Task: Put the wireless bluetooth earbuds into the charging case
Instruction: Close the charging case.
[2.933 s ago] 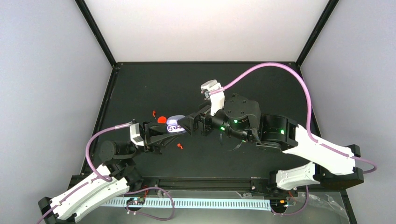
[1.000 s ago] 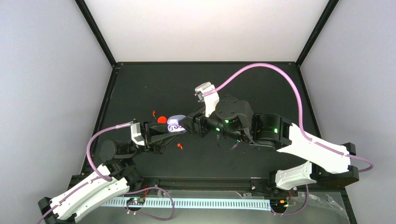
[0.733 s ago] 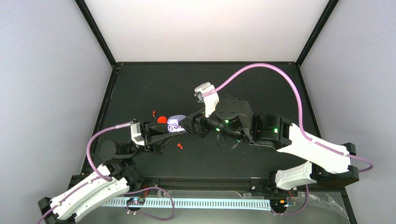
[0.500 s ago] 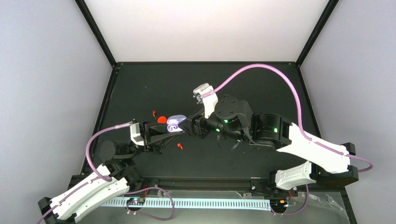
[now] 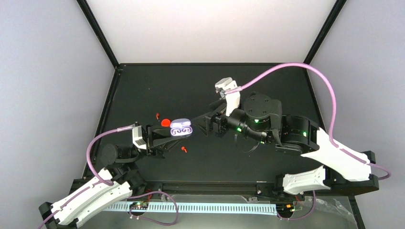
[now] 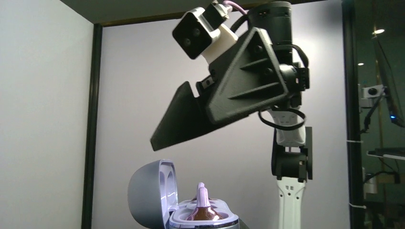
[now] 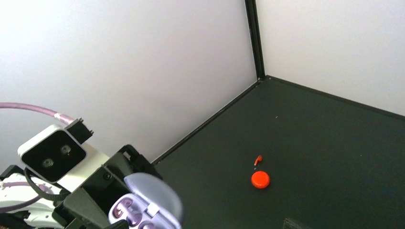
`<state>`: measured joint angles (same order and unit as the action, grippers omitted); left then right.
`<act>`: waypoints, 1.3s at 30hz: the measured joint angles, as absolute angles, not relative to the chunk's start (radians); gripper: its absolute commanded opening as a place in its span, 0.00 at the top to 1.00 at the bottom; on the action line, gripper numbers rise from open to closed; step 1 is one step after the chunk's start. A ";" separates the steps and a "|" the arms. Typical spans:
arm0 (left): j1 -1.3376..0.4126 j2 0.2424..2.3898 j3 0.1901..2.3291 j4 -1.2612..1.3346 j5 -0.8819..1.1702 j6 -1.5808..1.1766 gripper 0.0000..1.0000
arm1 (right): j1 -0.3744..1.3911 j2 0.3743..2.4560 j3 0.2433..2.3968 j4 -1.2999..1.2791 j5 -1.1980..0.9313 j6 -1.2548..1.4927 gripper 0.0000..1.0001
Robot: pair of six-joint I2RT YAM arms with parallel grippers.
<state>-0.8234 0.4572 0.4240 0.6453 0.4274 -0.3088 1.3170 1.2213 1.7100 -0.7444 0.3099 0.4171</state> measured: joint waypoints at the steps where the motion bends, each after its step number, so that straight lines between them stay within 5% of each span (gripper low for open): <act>1: -0.823 0.457 0.424 0.646 0.432 -0.313 0.98 | 1.312 1.217 1.710 -0.741 0.312 0.413 0.17; 21: -0.824 0.506 0.452 0.759 0.705 -0.490 0.99 | 1.232 1.299 1.749 -0.826 -0.009 0.276 0.30; 34: -0.825 0.533 0.458 0.780 0.700 -0.491 0.98 | 1.227 1.273 1.710 -0.834 -0.092 0.259 0.30; 39: -0.825 0.538 0.459 0.758 0.672 -0.484 0.98 | 1.228 1.237 1.665 -0.812 -0.014 0.268 0.22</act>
<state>-0.8249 0.5381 0.4595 0.7582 0.6724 -0.4839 1.2282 1.2373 1.6646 -0.8120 -0.0143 0.2684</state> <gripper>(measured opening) 0.252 0.732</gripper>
